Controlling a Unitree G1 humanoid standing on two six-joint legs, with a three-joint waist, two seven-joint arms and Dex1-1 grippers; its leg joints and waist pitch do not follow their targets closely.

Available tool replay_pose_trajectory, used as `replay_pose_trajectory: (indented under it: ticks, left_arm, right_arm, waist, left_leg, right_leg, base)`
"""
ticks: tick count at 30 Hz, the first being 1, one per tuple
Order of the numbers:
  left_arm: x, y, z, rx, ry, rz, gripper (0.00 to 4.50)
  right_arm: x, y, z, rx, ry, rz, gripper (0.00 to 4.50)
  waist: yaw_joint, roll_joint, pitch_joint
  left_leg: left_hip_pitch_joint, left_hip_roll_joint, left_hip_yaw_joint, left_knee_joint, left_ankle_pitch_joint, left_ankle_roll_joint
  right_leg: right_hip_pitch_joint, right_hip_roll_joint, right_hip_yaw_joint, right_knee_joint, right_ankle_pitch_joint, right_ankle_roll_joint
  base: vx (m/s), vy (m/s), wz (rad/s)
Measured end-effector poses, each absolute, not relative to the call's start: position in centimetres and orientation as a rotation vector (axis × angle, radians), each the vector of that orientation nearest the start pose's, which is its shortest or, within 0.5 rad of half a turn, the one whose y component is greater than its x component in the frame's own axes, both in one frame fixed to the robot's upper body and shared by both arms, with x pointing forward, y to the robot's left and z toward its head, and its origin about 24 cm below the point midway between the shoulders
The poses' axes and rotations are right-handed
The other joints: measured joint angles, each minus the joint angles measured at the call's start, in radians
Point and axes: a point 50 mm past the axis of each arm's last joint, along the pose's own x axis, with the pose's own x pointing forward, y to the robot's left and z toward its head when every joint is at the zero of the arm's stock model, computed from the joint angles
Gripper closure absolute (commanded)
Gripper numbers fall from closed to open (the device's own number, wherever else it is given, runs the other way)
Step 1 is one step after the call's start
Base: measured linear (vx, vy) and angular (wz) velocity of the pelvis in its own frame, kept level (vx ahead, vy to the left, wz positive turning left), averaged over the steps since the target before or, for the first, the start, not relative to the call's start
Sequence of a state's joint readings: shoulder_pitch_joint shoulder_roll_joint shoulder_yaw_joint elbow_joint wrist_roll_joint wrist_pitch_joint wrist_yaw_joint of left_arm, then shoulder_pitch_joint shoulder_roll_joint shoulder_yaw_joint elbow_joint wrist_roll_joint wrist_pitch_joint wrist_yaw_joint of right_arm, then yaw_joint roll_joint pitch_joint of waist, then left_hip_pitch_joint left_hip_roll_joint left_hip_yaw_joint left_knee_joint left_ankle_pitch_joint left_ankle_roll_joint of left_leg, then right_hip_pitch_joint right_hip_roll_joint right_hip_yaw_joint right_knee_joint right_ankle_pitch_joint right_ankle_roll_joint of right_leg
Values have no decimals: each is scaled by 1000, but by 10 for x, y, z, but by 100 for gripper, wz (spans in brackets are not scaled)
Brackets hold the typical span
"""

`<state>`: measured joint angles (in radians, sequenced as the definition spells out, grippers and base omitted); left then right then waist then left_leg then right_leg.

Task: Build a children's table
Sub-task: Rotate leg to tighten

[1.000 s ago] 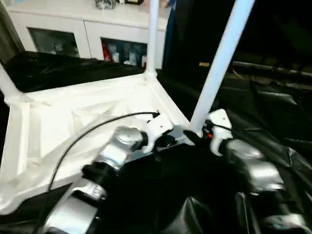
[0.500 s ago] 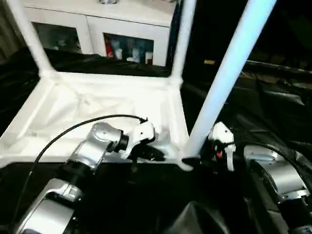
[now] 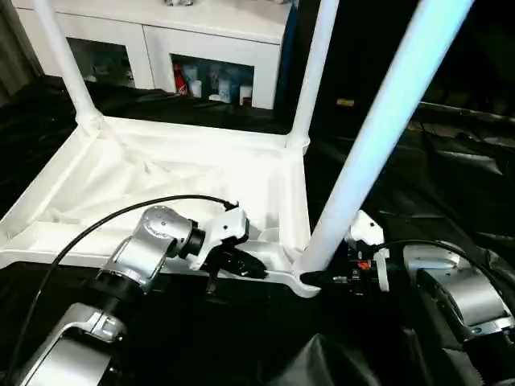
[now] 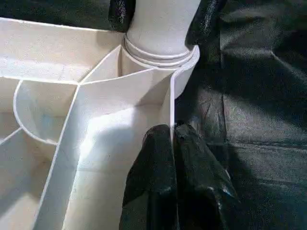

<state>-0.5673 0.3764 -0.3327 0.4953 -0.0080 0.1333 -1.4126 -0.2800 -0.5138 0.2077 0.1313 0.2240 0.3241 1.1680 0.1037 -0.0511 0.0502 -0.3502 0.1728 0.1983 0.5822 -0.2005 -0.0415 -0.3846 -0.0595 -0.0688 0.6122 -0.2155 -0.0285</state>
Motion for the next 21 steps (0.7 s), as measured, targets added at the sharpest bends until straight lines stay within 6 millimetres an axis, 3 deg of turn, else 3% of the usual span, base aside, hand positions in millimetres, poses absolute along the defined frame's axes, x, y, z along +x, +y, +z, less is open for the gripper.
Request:
replay_pose_trajectory:
  ticks: [9,16,20,21]
  left_arm:
    - [300,119,53,372,468,-1543,450]
    - [314,102,47,381,427,-1340,450]
    - [325,78,43,372,408,-1172,450]
    - [325,64,40,367,404,-1127,450]
  right_arm:
    - [261,-161,49,-122,393,1183,237]
    - [279,-153,36,-37,354,838,243]
    - [298,-143,31,41,332,517,245]
    - [305,-137,30,44,333,421,245]
  waist:
    - [-3,0,-1]
    - [-19,-1,-2]
    - [-26,-1,-2]
    - [-28,0,-2]
  left_leg:
    - [2,0,0,4,-3,-5]
    - [7,1,-1,7,-2,-7]
    - [10,0,-1,8,-2,-7]
    - [11,0,-1,8,-2,-7]
  right_leg:
    - [2,0,0,3,1,0]
    - [6,0,1,-1,3,3]
    - [6,-1,1,-2,3,3]
    - [7,-1,1,-4,3,4]
  base:
    - [0,0,0]
    - [0,0,0]
    - [0,0,0]
    - [0,0,0]
